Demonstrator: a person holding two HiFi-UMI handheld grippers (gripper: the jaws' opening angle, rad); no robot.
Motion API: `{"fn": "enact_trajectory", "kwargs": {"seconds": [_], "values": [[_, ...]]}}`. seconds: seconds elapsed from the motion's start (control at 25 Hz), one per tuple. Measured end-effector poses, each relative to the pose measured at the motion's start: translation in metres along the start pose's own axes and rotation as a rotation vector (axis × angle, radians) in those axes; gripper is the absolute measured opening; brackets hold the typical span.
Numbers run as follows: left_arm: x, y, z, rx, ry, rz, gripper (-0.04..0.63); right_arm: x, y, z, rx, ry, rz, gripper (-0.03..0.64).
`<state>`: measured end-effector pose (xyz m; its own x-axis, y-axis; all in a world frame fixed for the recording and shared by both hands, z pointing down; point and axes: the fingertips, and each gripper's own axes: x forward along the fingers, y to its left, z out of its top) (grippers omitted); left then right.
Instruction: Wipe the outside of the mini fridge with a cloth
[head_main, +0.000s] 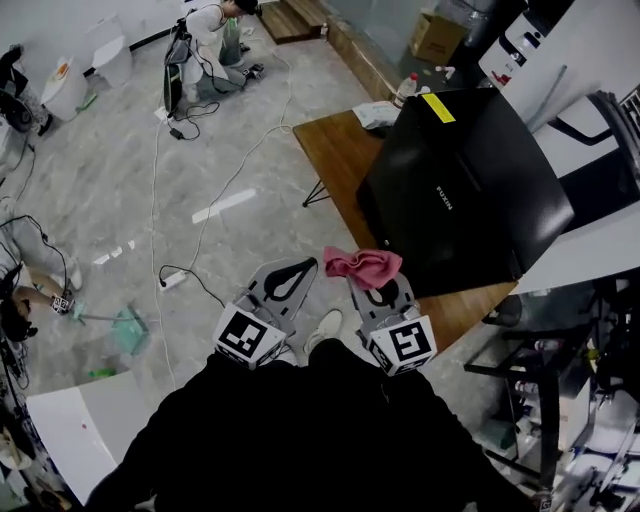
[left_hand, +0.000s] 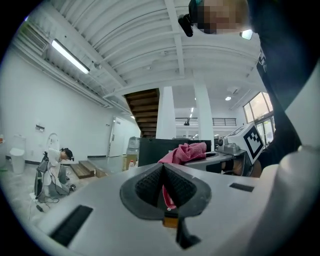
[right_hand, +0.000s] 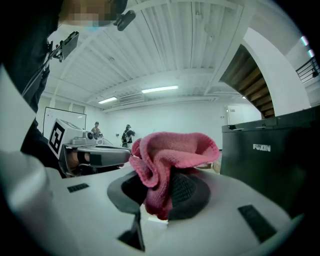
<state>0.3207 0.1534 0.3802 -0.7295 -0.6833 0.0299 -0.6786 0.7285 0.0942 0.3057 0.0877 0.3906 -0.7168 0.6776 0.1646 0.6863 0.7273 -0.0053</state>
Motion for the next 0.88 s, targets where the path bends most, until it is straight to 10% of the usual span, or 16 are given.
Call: {"fn": "enact_trajectory", "kwargs": {"seconds": [0.88], "values": [[0.125, 0.303, 0.064, 0.081, -0.018, 0.244, 0.005, 0.319, -0.092, 0.087, 0.034, -0.149, 0.180, 0.087]]}}
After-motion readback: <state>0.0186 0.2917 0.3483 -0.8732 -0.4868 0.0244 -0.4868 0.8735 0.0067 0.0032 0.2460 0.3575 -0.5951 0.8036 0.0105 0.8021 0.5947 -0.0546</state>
